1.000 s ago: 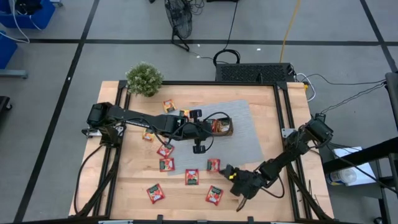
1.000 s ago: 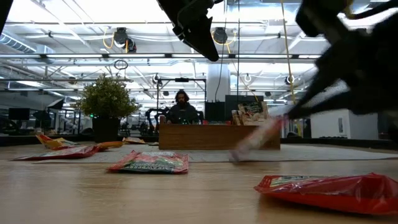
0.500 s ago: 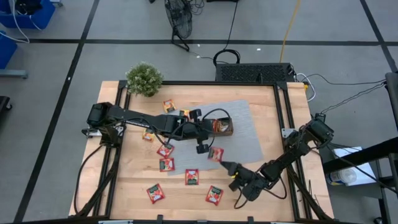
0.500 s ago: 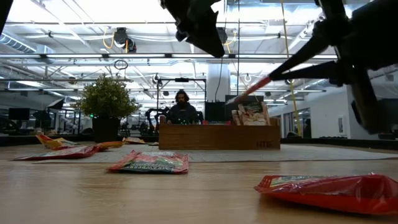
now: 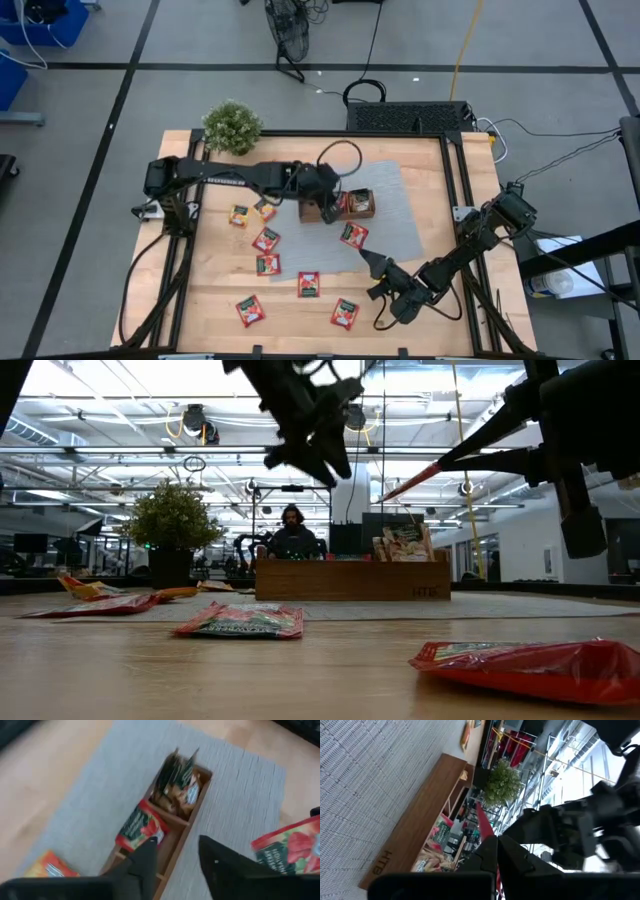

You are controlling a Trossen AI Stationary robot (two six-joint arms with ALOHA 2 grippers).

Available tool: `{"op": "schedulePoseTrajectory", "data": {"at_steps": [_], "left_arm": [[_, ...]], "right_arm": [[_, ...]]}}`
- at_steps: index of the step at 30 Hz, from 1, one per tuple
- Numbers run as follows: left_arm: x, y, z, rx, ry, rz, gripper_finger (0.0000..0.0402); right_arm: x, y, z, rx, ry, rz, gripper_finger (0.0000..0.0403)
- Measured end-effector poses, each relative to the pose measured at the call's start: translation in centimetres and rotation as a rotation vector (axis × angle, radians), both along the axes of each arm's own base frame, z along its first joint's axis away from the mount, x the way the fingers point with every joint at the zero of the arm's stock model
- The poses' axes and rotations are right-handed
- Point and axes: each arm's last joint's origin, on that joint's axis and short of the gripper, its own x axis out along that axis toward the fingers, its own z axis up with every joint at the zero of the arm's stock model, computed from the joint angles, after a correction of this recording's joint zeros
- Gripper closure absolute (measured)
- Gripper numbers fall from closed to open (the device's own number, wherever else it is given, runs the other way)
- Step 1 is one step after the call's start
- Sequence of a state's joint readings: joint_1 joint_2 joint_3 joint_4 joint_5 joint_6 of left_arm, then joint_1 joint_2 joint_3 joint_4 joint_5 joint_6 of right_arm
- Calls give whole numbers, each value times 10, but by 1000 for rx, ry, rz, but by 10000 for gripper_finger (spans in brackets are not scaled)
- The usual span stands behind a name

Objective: Pick & Place Tea
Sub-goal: Put the red tea bag into the middle section of the wooden organizer

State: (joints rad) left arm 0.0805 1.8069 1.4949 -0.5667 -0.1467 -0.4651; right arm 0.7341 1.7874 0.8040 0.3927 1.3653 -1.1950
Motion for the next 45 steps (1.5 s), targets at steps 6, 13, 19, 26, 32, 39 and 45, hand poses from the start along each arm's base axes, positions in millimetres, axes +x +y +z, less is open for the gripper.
{"op": "schedulePoseTrajectory", "data": {"at_steps": [6,13,19,26,32,39,45], "left_arm": [[4,17,-22,-213,-161,-113,180],[2,8,-48,-324,-331,-252,167],[-10,10,-72,-344,-313,-219,167],[-9,12,-71,-352,-426,-261,167],[-7,5,-68,-366,-454,-283,167],[-5,-7,-67,-373,-460,-315,167],[-4,-16,-65,-376,-471,-339,167]], "right_arm": [[4,-6,0,-12,8,-24,403],[13,-18,0,-25,21,-69,403],[14,-23,10,-11,6,-77,403],[15,-22,21,32,-45,-73,403],[15,-23,21,32,-46,-73,403],[15,-23,21,32,-45,-72,403],[15,-22,21,35,-43,-67,403]]}}
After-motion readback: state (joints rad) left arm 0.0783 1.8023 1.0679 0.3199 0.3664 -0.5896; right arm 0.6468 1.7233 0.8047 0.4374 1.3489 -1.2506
